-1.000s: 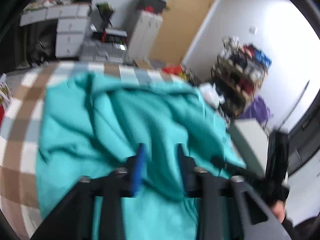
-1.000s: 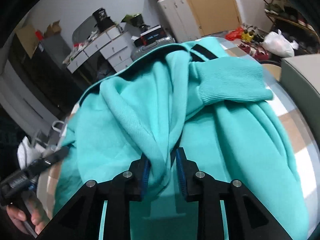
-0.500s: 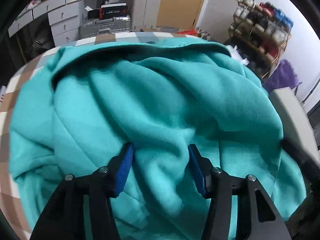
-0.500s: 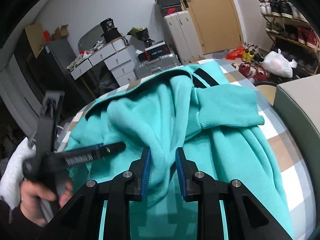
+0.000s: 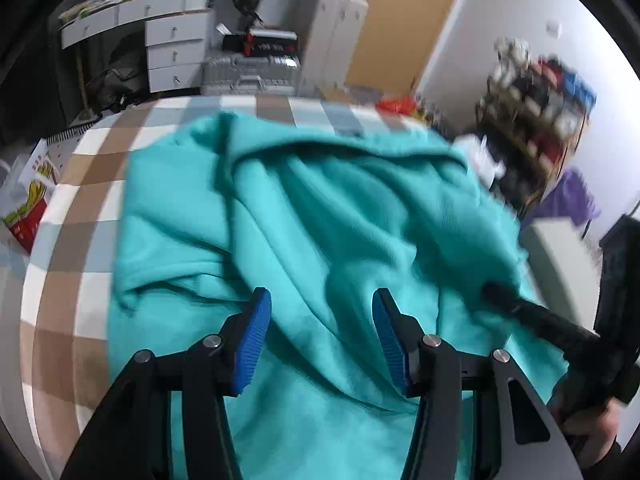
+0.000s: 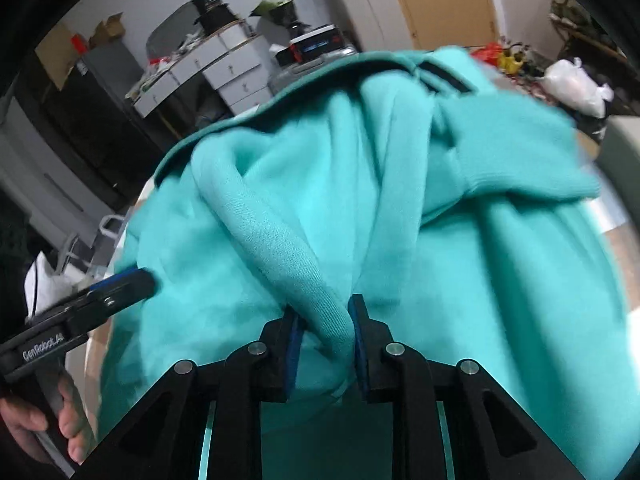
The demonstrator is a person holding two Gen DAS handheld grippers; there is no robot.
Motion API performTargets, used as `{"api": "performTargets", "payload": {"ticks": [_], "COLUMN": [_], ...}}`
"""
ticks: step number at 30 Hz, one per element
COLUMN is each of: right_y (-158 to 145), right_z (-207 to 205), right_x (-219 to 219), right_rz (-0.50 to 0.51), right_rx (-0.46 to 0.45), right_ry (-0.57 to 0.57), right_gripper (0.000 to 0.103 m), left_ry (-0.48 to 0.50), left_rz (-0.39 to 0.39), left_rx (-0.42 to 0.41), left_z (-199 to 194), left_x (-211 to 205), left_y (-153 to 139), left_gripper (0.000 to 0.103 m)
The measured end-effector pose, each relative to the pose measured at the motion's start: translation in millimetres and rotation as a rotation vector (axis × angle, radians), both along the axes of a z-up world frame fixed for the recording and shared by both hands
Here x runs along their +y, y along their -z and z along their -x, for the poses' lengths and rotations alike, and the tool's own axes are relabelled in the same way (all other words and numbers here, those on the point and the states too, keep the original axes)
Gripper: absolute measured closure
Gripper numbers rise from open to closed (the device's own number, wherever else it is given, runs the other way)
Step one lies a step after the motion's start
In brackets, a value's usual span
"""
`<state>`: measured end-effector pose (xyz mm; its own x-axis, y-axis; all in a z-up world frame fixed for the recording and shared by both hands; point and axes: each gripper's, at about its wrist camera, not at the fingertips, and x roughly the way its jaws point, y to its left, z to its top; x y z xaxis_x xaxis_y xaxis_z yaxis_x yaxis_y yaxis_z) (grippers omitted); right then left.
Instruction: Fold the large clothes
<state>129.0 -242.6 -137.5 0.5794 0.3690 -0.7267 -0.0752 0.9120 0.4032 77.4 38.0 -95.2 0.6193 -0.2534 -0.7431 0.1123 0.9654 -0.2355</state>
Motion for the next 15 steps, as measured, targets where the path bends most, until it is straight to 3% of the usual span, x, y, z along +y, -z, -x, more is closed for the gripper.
{"api": "performTargets", "payload": {"ticks": [2,5,6,10,15], "right_y": [-27.9,-69.9,-78.7,-80.8,-35.1], "right_z": [-0.1,-25.4,-42.6,-129.2,-208.8], "right_x": [-8.6,-16.8,-16.0,6.3,36.3], "right_rz": [-0.056,-0.063,-0.041,0.121,0.322], "right_rx": [-0.068,-0.140,-0.139,-0.063,0.073], "right_ry": [0.017,0.045,0.047,-0.002,-0.062], "right_gripper": [0.077,0.039,0.037,0.037,0.054], "left_ry": [-0.014,-0.025,-0.024,-0.039,-0.036], "left_rz": [0.030,0.050,0.051,0.020,-0.046], "left_rx": [-0.009,0.018,0.032,0.054,0.048], "left_z": [3.7,-1.2,-5.4,-21.9,-25.0], "left_x": [15.6,25.9,28.9,28.6,32.2], "left_y": [-1.3,5.2,8.6,14.0,14.4], "left_gripper": [0.055,0.055,0.055,0.055,0.055]}}
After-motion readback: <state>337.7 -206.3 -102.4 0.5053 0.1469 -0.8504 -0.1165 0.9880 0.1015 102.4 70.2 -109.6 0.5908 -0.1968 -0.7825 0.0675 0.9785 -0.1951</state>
